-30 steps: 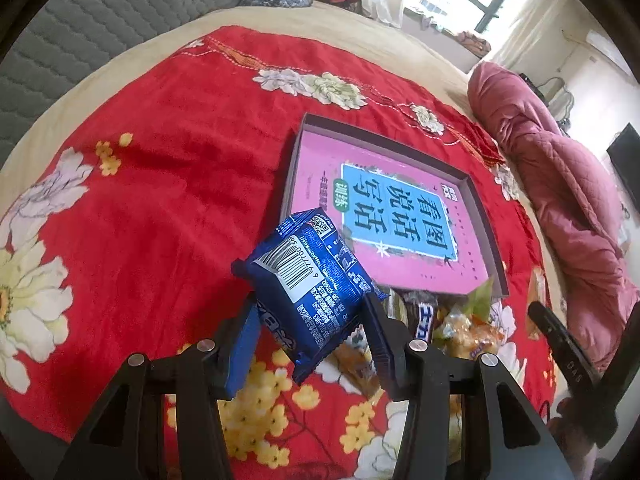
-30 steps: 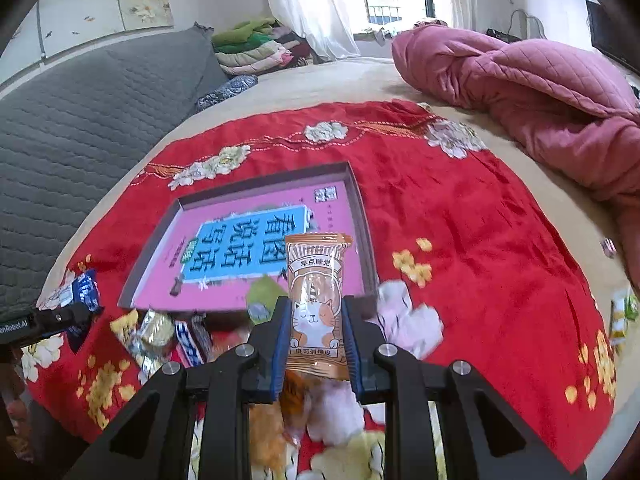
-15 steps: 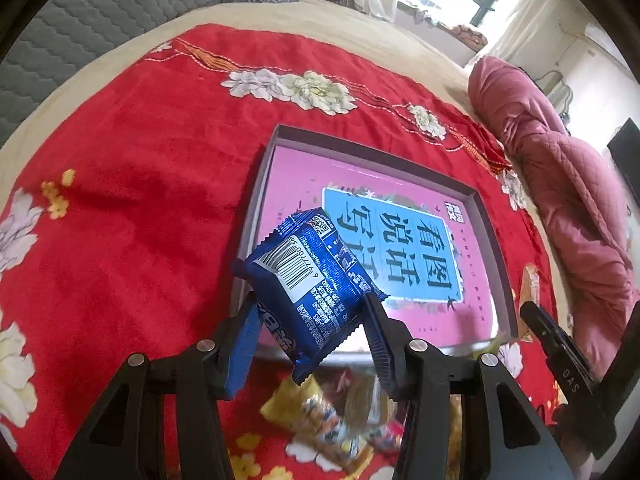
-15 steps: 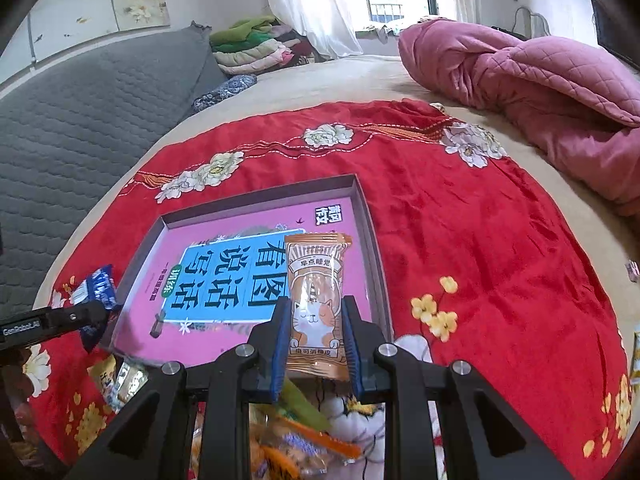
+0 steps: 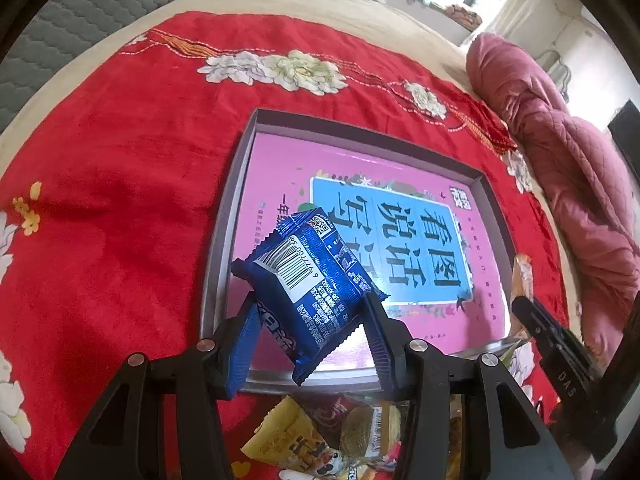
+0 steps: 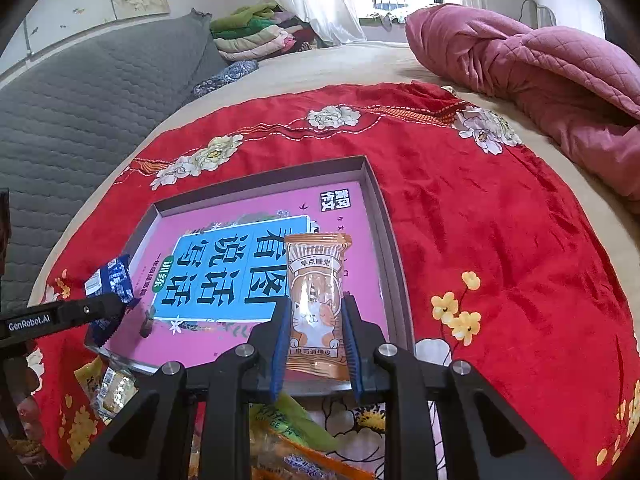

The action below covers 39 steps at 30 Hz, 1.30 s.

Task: Organize snacks
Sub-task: 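Carry the pastry packet with the right tool into the tray while the left tool carries the blue pack there, then open both tools to release the packets onto the book in the tray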

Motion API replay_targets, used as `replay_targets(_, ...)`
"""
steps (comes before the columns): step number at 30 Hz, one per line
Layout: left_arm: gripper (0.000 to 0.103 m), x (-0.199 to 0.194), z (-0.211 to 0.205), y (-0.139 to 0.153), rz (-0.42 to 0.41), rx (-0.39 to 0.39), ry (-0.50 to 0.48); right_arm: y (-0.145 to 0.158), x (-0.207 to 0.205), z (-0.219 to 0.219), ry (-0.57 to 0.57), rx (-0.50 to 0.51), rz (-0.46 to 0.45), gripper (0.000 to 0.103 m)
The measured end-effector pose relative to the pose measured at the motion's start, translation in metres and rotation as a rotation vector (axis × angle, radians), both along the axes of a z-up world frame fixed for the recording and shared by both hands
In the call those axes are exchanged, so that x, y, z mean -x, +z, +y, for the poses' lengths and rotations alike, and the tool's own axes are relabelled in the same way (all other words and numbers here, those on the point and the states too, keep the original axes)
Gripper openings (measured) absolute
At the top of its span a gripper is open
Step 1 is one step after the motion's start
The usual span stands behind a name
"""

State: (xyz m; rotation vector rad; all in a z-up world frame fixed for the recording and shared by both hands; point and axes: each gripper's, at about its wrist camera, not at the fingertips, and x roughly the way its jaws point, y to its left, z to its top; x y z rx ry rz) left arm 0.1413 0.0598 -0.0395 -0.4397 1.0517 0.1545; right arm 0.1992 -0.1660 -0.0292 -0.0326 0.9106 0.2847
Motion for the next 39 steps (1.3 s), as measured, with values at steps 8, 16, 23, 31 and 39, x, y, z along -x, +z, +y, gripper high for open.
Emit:
replay_targets(8, 0.052, -0.004, -0.002, -0.005, 0.003, -0.007, -0.011, -0.006, -0.004, 0.001, -0.001, -0.003, 0.018, 0.026)
replay_targets(16, 0.053, -0.006, -0.002, -0.011, 0.019, 0.01, -0.022, -0.015, -0.007, -0.002, -0.025, -0.003, 0.047, 0.026)
replay_targets(23, 0.053, -0.007, -0.004, -0.011, 0.014, 0.011, -0.031, -0.016, -0.007, -0.008, -0.05, -0.007, 0.055, 0.027)
replay_targets(31, 0.054, -0.006, -0.004, -0.009, 0.006, 0.011, -0.032, -0.013, -0.005, -0.011, -0.061, -0.014, 0.049, 0.034)
replay_targets(39, 0.056, -0.005, -0.002, -0.006, 0.001, 0.002, -0.027, -0.007, -0.003, -0.012, -0.064, -0.027, 0.043, 0.035)
